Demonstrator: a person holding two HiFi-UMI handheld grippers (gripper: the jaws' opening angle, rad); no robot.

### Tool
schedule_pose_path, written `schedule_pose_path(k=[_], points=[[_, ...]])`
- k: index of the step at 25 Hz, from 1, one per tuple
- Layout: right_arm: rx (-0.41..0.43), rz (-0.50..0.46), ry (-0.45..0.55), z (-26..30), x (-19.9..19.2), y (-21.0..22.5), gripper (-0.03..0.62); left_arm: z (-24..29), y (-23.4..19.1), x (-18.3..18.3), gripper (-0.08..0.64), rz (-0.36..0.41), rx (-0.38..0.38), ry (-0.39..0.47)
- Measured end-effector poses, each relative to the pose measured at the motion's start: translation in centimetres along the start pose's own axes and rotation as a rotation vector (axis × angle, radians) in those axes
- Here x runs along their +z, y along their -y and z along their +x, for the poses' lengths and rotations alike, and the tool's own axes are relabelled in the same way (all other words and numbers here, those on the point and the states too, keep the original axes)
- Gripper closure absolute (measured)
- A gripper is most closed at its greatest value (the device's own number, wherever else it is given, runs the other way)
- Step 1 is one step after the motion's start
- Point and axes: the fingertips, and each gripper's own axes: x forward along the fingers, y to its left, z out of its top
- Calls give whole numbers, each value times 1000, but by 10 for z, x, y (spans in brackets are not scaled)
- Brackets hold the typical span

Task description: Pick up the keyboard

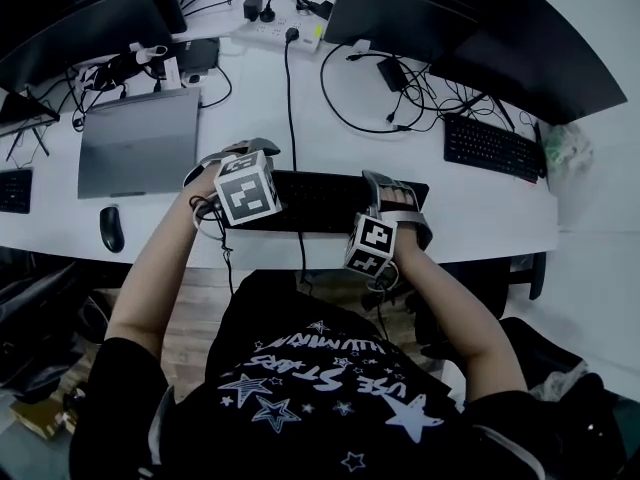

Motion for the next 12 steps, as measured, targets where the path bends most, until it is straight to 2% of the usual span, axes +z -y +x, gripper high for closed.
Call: schedule_pose_path(k=[4,8,12], points=[[-117,-21,18,-7,-1,0,20,9,7,5,137,75,-78,-76],[-215,-31,36,-13,-3,-5,20,15,16,20,138,167,-141,-108],[-326,-52,69,-20,-3,-6,20,27,39,10,138,154,-231,-195]])
